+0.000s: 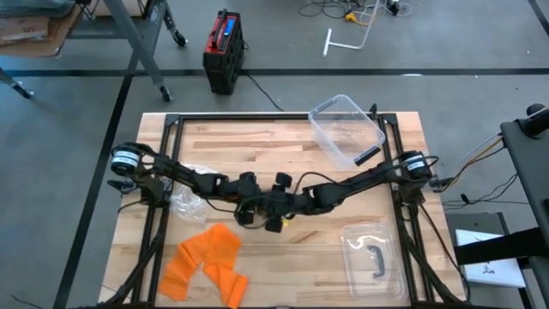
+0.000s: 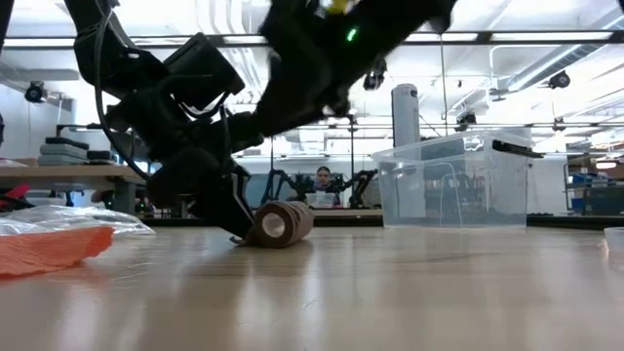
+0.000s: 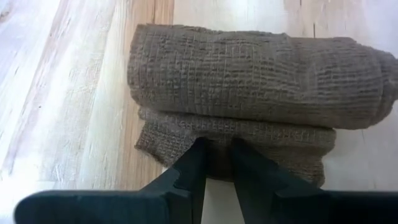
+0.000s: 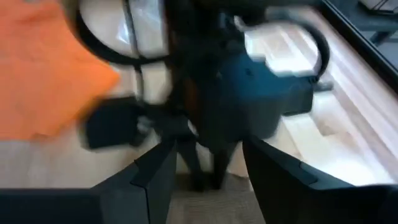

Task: Roll bandage
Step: Uncoil the brown bandage

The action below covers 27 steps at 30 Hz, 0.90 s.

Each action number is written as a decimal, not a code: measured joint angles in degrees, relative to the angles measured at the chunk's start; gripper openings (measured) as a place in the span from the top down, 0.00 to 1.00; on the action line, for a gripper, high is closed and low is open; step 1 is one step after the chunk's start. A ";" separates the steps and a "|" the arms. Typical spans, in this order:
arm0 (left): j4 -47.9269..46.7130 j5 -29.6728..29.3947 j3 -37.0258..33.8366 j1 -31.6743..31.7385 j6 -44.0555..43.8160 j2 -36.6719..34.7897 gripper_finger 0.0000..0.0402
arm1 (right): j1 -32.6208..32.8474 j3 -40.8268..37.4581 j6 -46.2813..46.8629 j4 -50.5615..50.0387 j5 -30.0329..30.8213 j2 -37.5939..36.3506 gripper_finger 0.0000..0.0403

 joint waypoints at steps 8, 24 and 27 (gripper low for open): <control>-1.49 0.04 -0.11 0.04 1.18 -0.57 0.83 | -3.16 -0.03 3.82 -5.86 -1.04 5.31 0.55; 3.65 0.14 -3.54 0.49 0.86 -0.88 0.83 | 0.48 -0.42 5.36 -23.26 -2.46 1.71 0.55; 3.65 0.15 -3.54 0.49 0.71 -0.88 0.83 | 0.64 -0.54 5.19 -21.17 -0.94 1.76 0.55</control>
